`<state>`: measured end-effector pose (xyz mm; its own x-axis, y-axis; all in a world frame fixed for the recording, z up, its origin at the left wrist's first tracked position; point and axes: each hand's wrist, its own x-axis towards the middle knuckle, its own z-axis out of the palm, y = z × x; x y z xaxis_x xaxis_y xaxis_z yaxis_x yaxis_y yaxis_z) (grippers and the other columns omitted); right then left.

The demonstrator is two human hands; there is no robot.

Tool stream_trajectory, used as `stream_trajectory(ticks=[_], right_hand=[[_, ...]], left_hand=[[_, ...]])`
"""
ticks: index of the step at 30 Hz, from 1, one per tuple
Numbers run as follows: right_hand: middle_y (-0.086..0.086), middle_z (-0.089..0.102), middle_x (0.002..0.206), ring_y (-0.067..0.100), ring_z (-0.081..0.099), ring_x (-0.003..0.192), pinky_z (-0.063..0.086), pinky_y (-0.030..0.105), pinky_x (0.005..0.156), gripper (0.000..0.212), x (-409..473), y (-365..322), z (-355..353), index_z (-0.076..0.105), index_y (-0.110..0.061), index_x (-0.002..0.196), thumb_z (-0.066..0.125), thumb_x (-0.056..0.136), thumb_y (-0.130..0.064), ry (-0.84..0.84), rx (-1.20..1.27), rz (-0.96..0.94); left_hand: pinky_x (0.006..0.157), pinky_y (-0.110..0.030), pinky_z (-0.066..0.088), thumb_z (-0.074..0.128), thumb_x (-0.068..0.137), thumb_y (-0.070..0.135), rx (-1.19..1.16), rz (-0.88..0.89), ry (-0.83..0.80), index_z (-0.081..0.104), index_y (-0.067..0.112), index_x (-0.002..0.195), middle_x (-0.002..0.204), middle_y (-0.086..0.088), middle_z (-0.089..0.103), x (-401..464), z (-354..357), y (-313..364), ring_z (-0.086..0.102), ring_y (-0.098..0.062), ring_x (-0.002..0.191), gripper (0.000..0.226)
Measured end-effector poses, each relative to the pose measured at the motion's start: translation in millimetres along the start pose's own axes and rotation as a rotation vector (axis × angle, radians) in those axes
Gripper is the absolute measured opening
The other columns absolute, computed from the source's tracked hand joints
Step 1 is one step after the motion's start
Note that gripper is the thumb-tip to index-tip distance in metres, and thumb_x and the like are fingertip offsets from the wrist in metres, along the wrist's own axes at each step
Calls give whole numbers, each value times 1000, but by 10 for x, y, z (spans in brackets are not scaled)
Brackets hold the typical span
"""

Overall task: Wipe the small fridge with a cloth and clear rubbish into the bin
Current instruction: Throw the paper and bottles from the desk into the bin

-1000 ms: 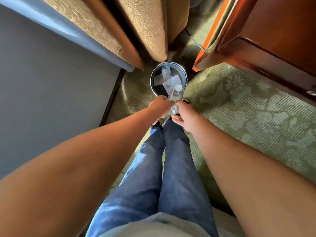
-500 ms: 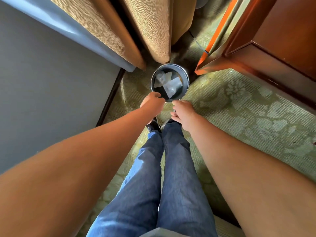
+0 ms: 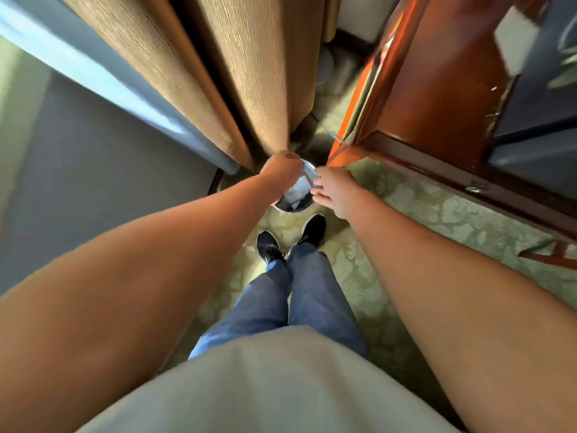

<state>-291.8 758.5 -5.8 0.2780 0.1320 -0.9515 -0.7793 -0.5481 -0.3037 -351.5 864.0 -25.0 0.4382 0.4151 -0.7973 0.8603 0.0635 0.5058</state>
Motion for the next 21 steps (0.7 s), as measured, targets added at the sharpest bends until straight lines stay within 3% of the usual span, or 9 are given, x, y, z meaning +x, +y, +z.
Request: stream_trajectory(ticks=[2, 4, 6, 8, 12, 15, 18, 19, 21], right_hand=[[27, 39, 151, 40, 38, 139, 34, 47, 116, 35, -292, -177, -104, 52, 1, 136, 42, 104, -10, -16, 22, -65], [29, 47, 146, 40, 49, 134, 48, 43, 106, 44, -542, -328, -227, 45, 0, 144, 48, 102, -13, -2, -10, -143], [22, 58, 138, 35, 62, 122, 55, 40, 94, 42, -703, -495, -356, 52, -3, 139, 55, 100, -17, 63, 6, -201], [18, 59, 138, 32, 64, 119, 54, 36, 96, 40, -789, -670, -471, 53, -4, 138, 53, 101, -18, 93, 66, -215], [23, 49, 147, 34, 62, 120, 49, 34, 104, 38, -929, -1062, -809, 49, -1, 140, 45, 105, -16, 59, 98, -233], [26, 40, 152, 39, 39, 141, 42, 36, 110, 30, -861, -1323, -1061, 55, -1, 123, 31, 107, -8, 24, 157, -232], [17, 51, 148, 33, 52, 134, 52, 31, 90, 31, -664, -1559, -1251, 54, -9, 133, 42, 105, -17, 112, 226, -222], [16, 49, 149, 33, 49, 137, 49, 30, 91, 32, -607, -1645, -1320, 52, -9, 135, 42, 106, -16, 115, 257, -206], [17, 45, 152, 34, 41, 142, 45, 32, 102, 34, -450, -1809, -1441, 50, -7, 138, 37, 107, -12, 112, 303, -161]], left_hand=[[68, -34, 44, 50, 92, 7, 8, 50, -25, 61, 19, 78, 81, -6, 56, -192, -92, 297, 52, -22, 76, 21], [68, -35, 43, 52, 92, 9, -19, 115, -50, 59, 18, 81, 74, -3, 51, -348, -151, 567, 49, -20, 74, 17], [80, -39, 53, 54, 95, 13, -38, 165, -68, 56, 23, 77, 79, 0, 56, -441, -170, 855, 55, -21, 83, 21], [94, -43, 56, 53, 97, 17, -34, 202, -77, 53, 28, 76, 88, 1, 60, -492, -157, 1157, 59, -22, 91, 24], [96, -42, 56, 51, 100, 16, -10, 235, -90, 51, 29, 75, 81, 7, 56, -429, -40, 1701, 59, -22, 92, 28], [84, -33, 57, 53, 99, 14, -13, 262, -121, 59, 25, 85, 78, 7, 55, -298, 96, 2052, 59, -20, 84, 19], [51, -14, 43, 56, 97, 9, -65, 242, -129, 60, 18, 108, 72, 1, 55, -144, 254, 2386, 55, -10, 58, 15], [49, -16, 42, 58, 95, 11, -64, 235, -132, 60, 16, 112, 76, -4, 60, -56, 323, 2493, 57, -9, 57, 18], [60, -26, 48, 63, 83, 21, -2, 237, -125, 60, 21, 121, 94, -9, 72, 173, 444, 2682, 69, -20, 74, 38]])
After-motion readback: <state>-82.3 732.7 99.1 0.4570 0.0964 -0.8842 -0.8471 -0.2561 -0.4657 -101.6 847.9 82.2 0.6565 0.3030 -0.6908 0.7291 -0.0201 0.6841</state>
